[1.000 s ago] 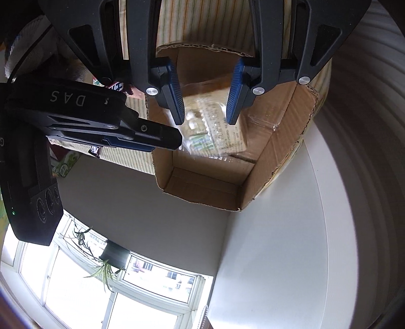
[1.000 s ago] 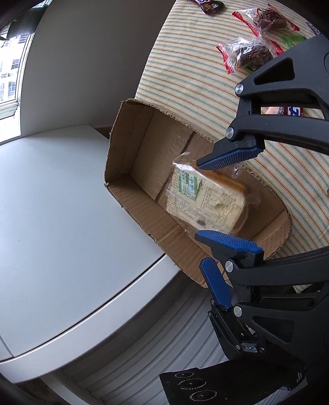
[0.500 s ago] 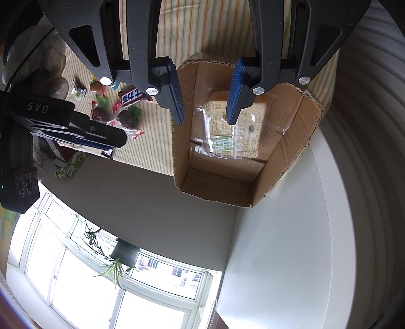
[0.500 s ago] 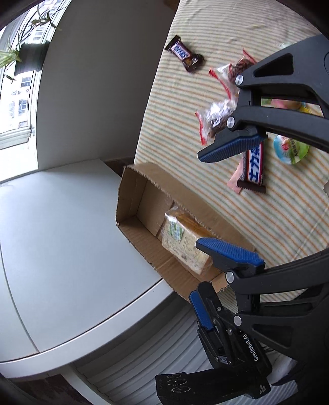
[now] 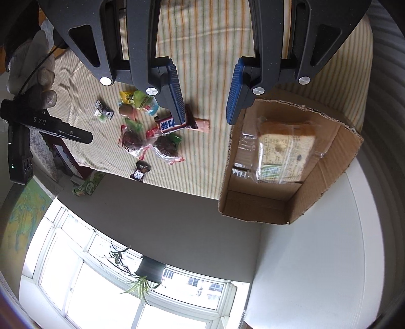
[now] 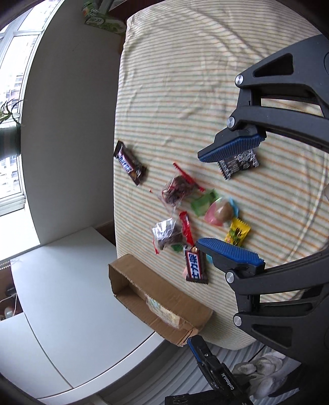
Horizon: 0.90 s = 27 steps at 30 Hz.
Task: Organize snacks
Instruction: 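Grasp the black candy packet with the right tool while the left tool grasps the green jelly cup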
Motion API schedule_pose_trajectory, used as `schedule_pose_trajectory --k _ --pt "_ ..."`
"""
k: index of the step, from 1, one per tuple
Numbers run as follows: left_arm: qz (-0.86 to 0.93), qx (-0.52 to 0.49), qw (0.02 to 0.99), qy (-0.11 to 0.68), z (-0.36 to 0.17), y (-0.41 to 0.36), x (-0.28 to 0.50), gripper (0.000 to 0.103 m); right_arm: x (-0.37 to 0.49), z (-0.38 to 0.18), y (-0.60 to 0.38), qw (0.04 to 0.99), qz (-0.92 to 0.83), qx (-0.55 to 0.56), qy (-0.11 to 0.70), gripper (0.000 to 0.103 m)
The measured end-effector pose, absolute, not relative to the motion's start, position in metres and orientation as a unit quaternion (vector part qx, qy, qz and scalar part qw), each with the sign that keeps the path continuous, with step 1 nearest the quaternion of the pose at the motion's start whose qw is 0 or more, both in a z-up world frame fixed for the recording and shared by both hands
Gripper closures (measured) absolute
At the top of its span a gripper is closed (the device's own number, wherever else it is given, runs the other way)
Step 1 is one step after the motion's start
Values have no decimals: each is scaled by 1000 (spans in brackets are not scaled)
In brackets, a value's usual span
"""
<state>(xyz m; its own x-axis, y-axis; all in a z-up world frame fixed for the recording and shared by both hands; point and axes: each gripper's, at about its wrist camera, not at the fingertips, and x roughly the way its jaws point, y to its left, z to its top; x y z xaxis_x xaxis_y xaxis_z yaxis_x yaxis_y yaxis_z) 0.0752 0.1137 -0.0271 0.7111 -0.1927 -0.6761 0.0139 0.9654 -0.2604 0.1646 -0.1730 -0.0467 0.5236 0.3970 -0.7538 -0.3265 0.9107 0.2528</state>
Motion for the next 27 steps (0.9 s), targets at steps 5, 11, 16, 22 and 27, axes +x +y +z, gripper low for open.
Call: schedule_pose_trajectory --k 5,11,16,22,27 --pt "-78 -119 908 394 -36 90 75 70 158 -62 -198 877 170 20 449 38" --pt "-99 -118 894 420 -51 63 82 58 154 -76 -207 874 165 -14 457 38" --pt "-111 -113 885 439 -63 44 92 58 148 -85 -197 862 203 -38 462 47" --pt "-118 -121 875 453 -72 31 104 58 155 -95 -185 851 226 -49 472 57" --pt "-118 -120 871 462 -78 25 114 58 167 -101 -182 847 231 -48 476 57"
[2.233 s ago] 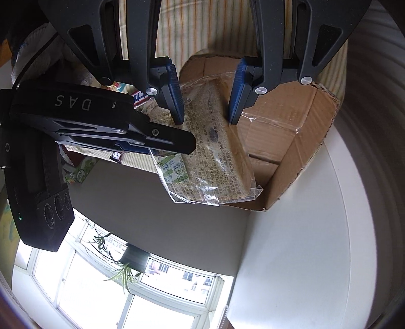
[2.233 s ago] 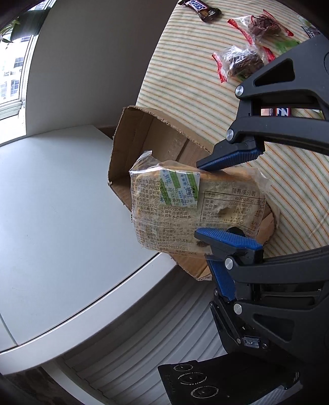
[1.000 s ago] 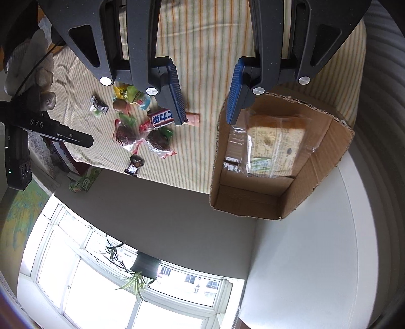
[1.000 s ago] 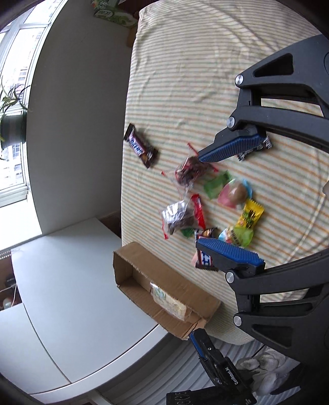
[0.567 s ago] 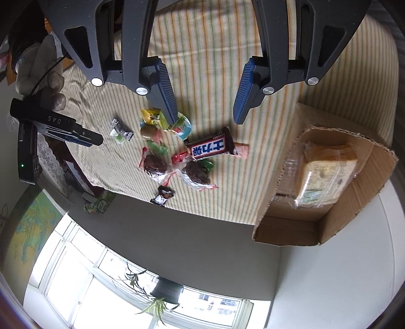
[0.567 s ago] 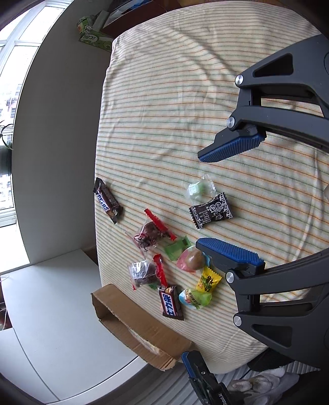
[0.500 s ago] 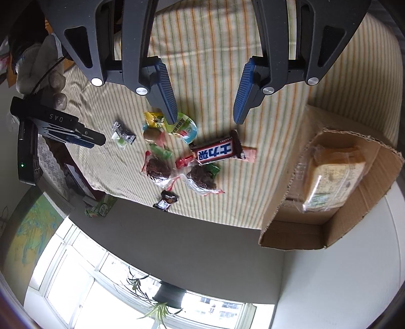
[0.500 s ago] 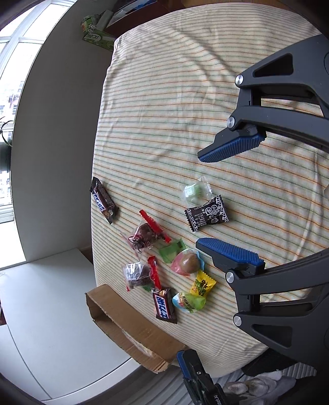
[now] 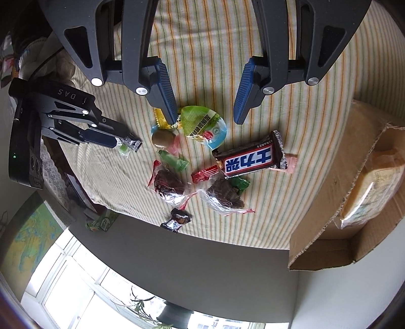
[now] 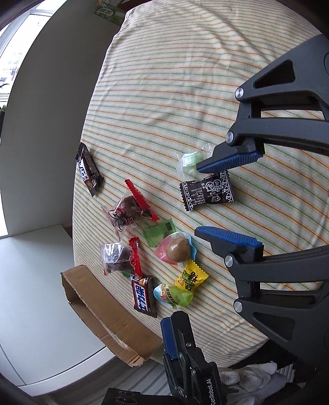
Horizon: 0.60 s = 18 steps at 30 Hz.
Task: Organize snacks
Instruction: 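Grasp the black candy packet with the right tool while the left tool grasps the green jelly cup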
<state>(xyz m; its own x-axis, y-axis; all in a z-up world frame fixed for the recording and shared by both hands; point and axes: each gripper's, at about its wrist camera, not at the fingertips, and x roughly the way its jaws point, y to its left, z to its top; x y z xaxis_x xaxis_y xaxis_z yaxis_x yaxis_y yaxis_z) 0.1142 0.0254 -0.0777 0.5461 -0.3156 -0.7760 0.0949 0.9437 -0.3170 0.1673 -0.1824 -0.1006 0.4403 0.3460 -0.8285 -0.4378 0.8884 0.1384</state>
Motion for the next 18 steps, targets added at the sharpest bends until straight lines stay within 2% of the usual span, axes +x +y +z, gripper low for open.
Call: schedule_pose_trajectory --k 7,13,18 --pt "-107 -103 867 476 -90 18 131 58 175 -109 -174 842 229 -69 483 57" --pt "-102 -46 871 479 -94 8 138 58 176 -113 -173 840 227 -79 486 57" --pt "-101 -30 874 474 -94 7 140 58 175 -112 -173 841 220 -84 486 69"
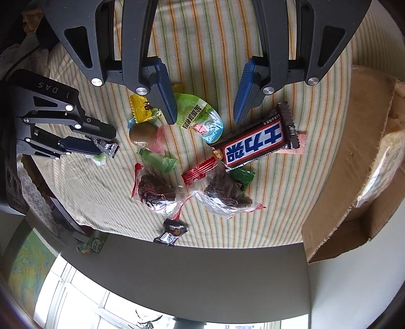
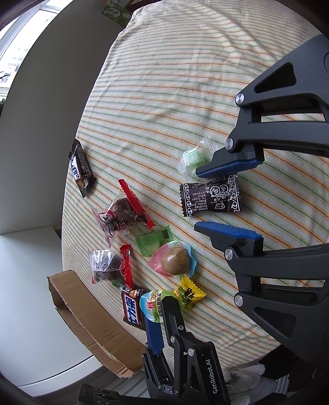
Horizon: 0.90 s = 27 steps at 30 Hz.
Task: Organize snacks
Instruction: 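Grasp the black candy packet with the right tool while the left tool grasps the green jelly cup, then carry both candies into the box and open both tools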
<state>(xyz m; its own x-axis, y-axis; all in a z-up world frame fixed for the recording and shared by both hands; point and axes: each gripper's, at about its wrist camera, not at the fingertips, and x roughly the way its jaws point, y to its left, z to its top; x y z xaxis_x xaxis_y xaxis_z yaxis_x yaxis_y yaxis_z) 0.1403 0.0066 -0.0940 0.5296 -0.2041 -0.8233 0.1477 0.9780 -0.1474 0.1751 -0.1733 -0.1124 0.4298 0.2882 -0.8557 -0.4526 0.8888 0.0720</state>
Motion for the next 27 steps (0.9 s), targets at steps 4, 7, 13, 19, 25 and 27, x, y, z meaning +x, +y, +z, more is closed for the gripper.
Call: schedule_pose_trajectory --k 4,7,13,19,25,27 --pt "-103 -18 875 472 -96 4 140 73 173 -111 -173 840 219 -93 488 75" --pt "-104 -11 877 469 -96 2 140 73 170 -111 -173 839 220 -94 489 75" --pt "-102 -5 880 463 -93 5 136 76 166 -105 -177 842 222 -72 487 76" --pt "-101 -9 885 455 -85 9 131 76 162 -94 -174 848 223 -68 477 76" --pt "-95 1 896 434 -64 18 119 77 154 -69 -158 858 237 -68 450 76" --pt "-89 4 901 425 -56 24 117 77 152 -59 -147 861 248 -71 438 76"
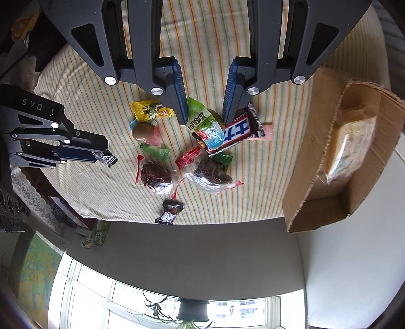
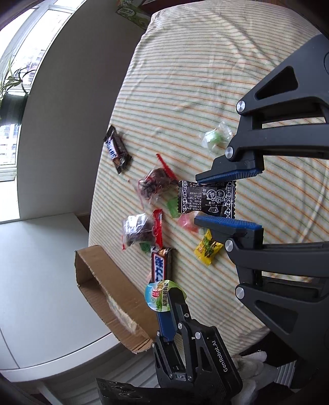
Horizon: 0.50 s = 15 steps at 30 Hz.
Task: Organize snacks
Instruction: 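Carry both candies into the box and open both tools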
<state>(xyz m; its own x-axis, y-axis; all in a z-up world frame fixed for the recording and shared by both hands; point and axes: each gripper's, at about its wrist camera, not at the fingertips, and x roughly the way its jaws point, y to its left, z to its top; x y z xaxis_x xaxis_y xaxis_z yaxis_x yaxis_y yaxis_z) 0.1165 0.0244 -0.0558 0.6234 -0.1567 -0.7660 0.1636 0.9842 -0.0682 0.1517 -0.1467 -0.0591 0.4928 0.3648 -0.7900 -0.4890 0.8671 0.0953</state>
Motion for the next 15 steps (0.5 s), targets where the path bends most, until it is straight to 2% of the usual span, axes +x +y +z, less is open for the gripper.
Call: schedule_pose_trajectory --k 15 --pt "-2 -10 925 379 -18 125 100 77 168 -9 -8 857 334 -94 380 76"
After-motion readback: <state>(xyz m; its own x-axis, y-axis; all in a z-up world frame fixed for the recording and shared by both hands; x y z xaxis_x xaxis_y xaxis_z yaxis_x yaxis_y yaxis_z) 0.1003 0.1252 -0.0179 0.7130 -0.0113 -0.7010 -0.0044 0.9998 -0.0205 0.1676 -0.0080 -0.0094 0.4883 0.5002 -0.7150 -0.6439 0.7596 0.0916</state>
